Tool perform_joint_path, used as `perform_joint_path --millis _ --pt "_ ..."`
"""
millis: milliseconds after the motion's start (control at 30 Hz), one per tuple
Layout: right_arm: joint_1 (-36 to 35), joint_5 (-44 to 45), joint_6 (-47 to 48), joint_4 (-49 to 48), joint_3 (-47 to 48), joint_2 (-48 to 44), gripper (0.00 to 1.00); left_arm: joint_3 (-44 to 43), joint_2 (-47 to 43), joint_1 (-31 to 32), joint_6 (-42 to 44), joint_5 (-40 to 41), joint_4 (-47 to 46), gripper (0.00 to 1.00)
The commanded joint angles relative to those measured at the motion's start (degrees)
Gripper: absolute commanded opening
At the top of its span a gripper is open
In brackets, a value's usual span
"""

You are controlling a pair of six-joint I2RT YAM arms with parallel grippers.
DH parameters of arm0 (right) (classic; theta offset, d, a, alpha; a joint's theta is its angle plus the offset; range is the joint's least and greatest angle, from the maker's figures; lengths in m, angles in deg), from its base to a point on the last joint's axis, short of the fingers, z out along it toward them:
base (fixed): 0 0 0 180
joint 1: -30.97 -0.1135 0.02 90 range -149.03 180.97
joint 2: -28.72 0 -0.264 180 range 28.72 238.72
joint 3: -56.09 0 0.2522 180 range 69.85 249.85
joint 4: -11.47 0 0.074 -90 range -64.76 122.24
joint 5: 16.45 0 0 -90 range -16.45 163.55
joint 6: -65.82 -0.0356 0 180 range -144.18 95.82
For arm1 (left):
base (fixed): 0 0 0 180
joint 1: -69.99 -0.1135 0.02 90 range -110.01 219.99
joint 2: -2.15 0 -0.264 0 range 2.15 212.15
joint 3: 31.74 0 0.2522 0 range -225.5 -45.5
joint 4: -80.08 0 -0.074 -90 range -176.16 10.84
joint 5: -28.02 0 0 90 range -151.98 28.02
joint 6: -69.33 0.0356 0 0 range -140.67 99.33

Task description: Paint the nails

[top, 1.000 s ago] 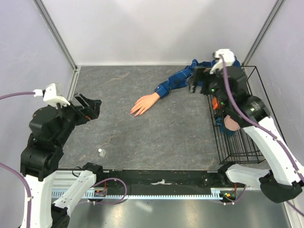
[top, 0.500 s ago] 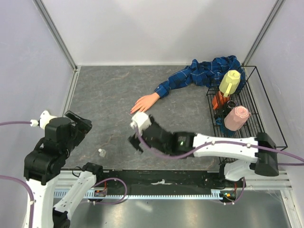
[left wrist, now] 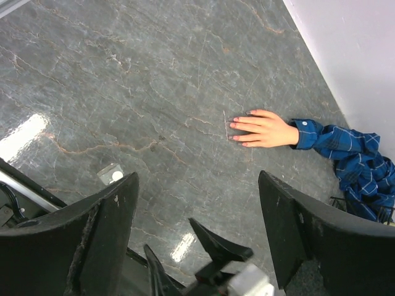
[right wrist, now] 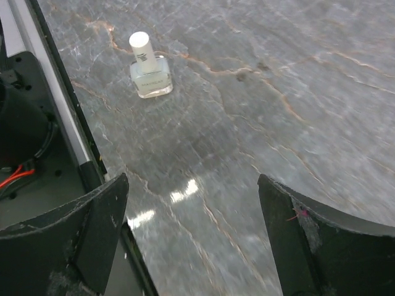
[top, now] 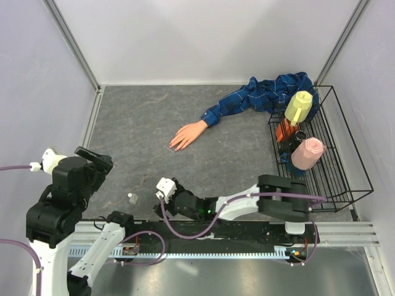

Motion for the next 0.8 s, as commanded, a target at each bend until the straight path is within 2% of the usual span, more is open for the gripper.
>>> perform_joint_path --millis 0,67,433,700,767 --pt "-0.07 -1.95 2.51 -13.82 4.38 6.81 0.95 -1.64 0.15 -0.26 1.19 0.64 4.69 0.84" --pt "0.45 -2.21 3.21 -15.06 6.22 10.49 0.98 -2.25 0.23 -0.26 2.24 0.99 4.6 0.84" --pt "2.12 -7.13 4.54 -16.74 16.33 23.25 0.98 -2.52 0.76 -0.26 3.48 -0.85 3.1 0.82" --pt "2.39 -9.85 6.2 -16.74 21.7 28.0 0.94 -2.61 1.38 -0.26 4.18 -1.38 2.05 0.82" --pt "2.39 -10.47 6.47 -16.3 23.36 29.41 0.9 -2.78 1.38 -0.26 4.44 -1.38 1.87 0.82"
